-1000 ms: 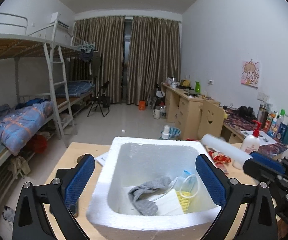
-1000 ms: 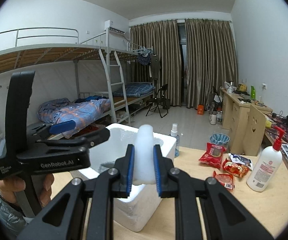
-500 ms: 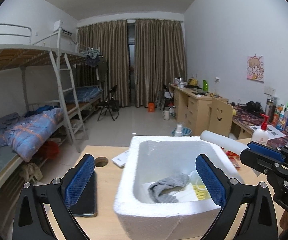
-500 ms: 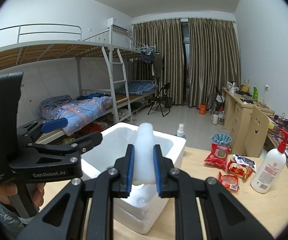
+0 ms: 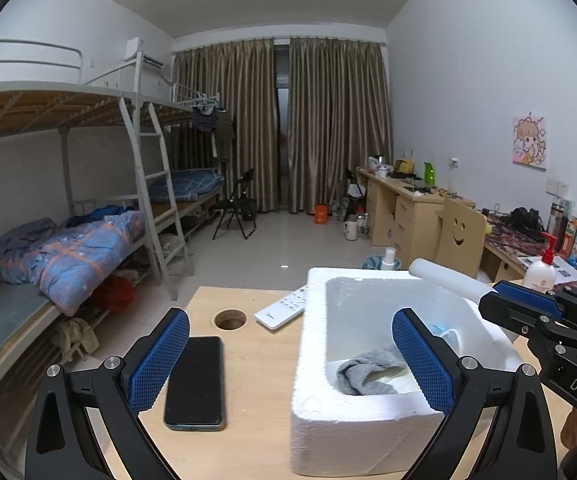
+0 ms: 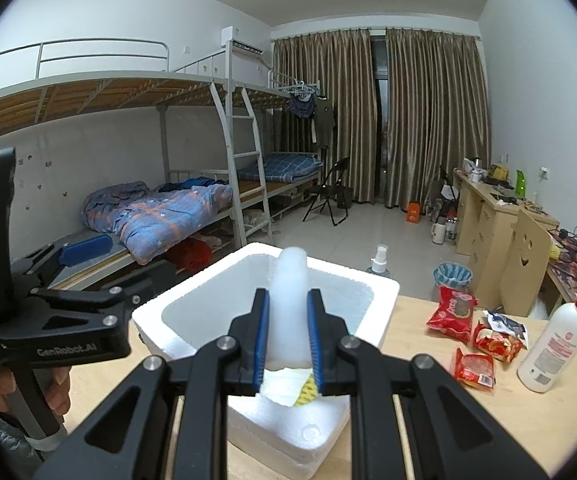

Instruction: Organize soft objects

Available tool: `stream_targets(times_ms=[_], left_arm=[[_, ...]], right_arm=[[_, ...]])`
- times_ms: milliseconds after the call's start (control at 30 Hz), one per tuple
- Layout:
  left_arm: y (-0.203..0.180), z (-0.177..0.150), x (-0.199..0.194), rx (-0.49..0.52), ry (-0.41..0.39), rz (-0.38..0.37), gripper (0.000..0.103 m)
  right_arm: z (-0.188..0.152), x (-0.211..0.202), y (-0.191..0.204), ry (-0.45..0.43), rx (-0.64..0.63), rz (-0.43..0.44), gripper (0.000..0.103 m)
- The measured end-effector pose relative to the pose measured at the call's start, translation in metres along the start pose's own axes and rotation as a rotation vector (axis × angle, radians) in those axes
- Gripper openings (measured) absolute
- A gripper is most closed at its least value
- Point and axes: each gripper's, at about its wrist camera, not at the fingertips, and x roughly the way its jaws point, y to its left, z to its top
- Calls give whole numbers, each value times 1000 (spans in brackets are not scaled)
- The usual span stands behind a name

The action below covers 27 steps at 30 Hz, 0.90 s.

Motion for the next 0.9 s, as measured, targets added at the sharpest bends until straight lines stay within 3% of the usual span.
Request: stream_targets(times_ms=[267,367,400,433,900], left_arm=[[7,-1,-1,-20,3,8,102],[7,-2,-5,-22,2,6,102],[8,-2,-6,-21,0,8,102],[7,-1,-8,-19,-2,7,102],[0,2,-28,-18,-17,4,102]], right_arm=[[1,16,1,31,-4,9,21],[2,20,1,40,6,23,43],[2,19,0,38,15,26,57],[2,18,0,36,16,28,62],[1,-14,1,-2,15,18,63]])
